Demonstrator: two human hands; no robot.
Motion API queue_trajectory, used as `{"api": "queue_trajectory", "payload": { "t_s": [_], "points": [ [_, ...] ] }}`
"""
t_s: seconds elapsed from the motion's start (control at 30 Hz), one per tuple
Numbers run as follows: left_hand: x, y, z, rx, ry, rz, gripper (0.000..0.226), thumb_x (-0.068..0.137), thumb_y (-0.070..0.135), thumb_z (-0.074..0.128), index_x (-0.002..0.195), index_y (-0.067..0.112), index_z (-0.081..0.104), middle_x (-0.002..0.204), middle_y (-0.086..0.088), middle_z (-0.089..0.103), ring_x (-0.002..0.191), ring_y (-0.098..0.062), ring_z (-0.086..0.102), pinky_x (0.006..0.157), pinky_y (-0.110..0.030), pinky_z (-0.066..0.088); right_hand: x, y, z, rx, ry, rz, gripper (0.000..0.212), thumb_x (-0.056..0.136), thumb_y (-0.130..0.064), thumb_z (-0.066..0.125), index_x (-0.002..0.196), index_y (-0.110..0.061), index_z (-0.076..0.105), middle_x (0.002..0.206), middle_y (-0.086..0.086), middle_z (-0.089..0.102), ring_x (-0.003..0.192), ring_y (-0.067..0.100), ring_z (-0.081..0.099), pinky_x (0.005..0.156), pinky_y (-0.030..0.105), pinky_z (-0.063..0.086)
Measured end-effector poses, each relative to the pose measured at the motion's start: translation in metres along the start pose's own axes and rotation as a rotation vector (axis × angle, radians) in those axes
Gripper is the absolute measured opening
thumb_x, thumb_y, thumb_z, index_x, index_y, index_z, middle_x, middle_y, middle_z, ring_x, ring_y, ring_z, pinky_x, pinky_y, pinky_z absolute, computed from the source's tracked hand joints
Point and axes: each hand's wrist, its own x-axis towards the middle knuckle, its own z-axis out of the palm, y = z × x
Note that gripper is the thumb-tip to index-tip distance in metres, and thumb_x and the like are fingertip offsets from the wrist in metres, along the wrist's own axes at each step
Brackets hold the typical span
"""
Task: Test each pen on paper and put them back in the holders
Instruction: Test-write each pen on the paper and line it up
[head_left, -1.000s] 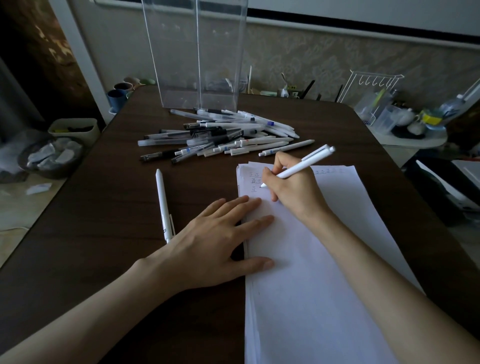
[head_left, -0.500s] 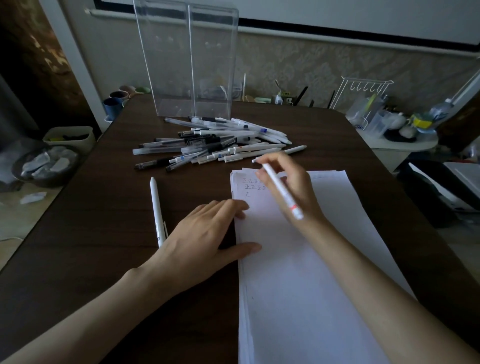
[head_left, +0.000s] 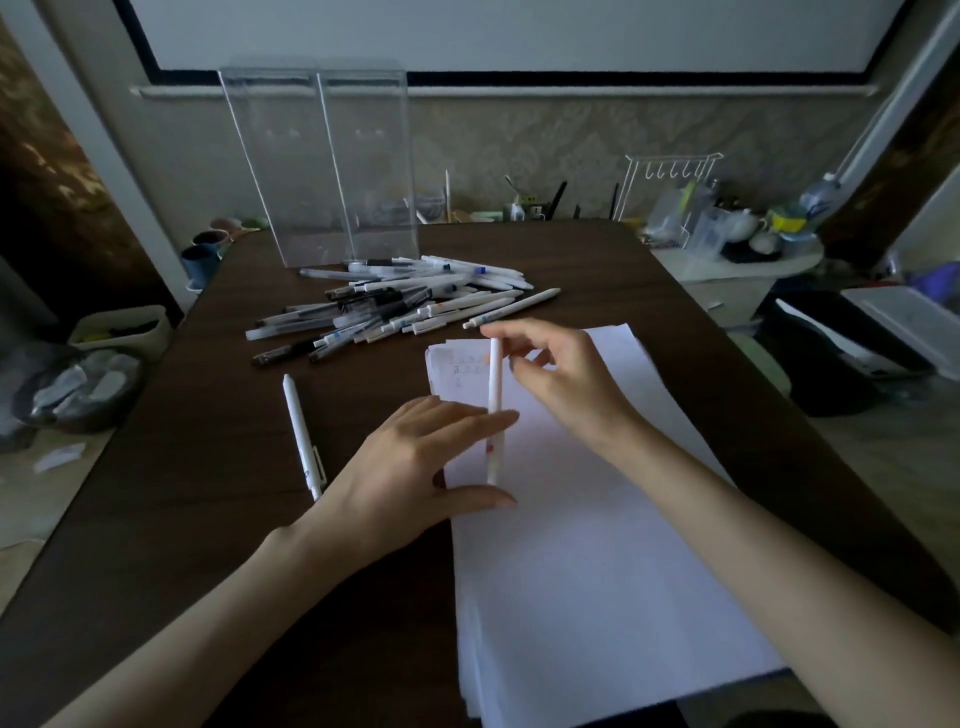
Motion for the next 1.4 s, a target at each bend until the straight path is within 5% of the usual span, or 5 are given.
{"api": "queue_trajectory", "payload": {
  "t_s": [0.53, 0.73, 0.83, 1.0, 1.4],
  "points": [
    [0.083, 0.191, 0.101, -0.538, -0.296, 0.108, 0.044, 0.073, 0.019, 0.079, 0.115, 0.022, 0.065, 0.106, 0.004, 0.065, 0.094, -0.004, 0.058, 0.085, -0.018, 0.045, -0.2, 0.014, -0.182, -0.129, 0.473, 0.131, 0.05, 0.085, 0.014, 0.048, 0.111, -0.025, 0.064, 0.103, 0.009, 0.068, 0.098, 0.023, 0.063, 0.087, 0.034, 0.05],
    [0.096, 0.205, 0.149, 0.008, -0.47, 0.427, 0.095, 0.069, 0.082, 0.034, 0.148, 0.034, 0.012, 0.141, 0.0, 0.036, 0.125, -0.022, 0.035, 0.105, -0.035, 0.019, -0.297, 0.056, -0.222, -0.116, 0.727, 0.448, 0.039, 0.085, 0.017, 0.045, 0.107, -0.009, 0.062, 0.092, 0.008, 0.065, 0.076, -0.007, 0.062, 0.077, 0.012, 0.048],
    [0.103, 0.184, 0.154, 0.122, -0.422, 0.358, 0.103, 0.063, 0.091, 0.007, 0.147, 0.032, 0.021, 0.149, -0.005, 0.027, 0.134, -0.027, 0.026, 0.109, -0.045, 0.017, -0.348, 0.113, -0.226, -0.281, 0.637, 0.727, 0.027, 0.088, 0.009, 0.051, 0.092, -0.011, 0.069, 0.095, 0.016, 0.068, 0.091, 0.027, 0.066, 0.088, 0.041, 0.05],
    [0.095, 0.167, 0.16, 0.149, -0.491, 0.285, 0.108, 0.059, 0.092, 0.0, 0.146, 0.032, 0.024, 0.154, -0.005, 0.018, 0.14, -0.022, 0.015, 0.112, -0.038, 0.01, -0.4, 0.174, -0.208, -0.56, 0.139, 1.152, 0.034, 0.096, -0.007, 0.045, 0.128, 0.001, 0.055, 0.124, 0.017, 0.061, 0.109, 0.032, 0.059, 0.092, 0.039, 0.047],
    [0.109, 0.114, 0.089, 0.051, -0.354, 0.092, 0.065, 0.084, 0.07, 0.034, 0.132, 0.03, 0.048, 0.144, 0.003, 0.04, 0.132, -0.017, 0.034, 0.106, -0.036, 0.03, -0.2, 0.032, -0.178, -0.431, 0.411, 0.258, 0.023, 0.092, -0.006, 0.052, 0.108, -0.013, 0.066, 0.099, -0.007, 0.065, 0.083, -0.001, 0.056, 0.07, 0.005, 0.039]
  ]
}}
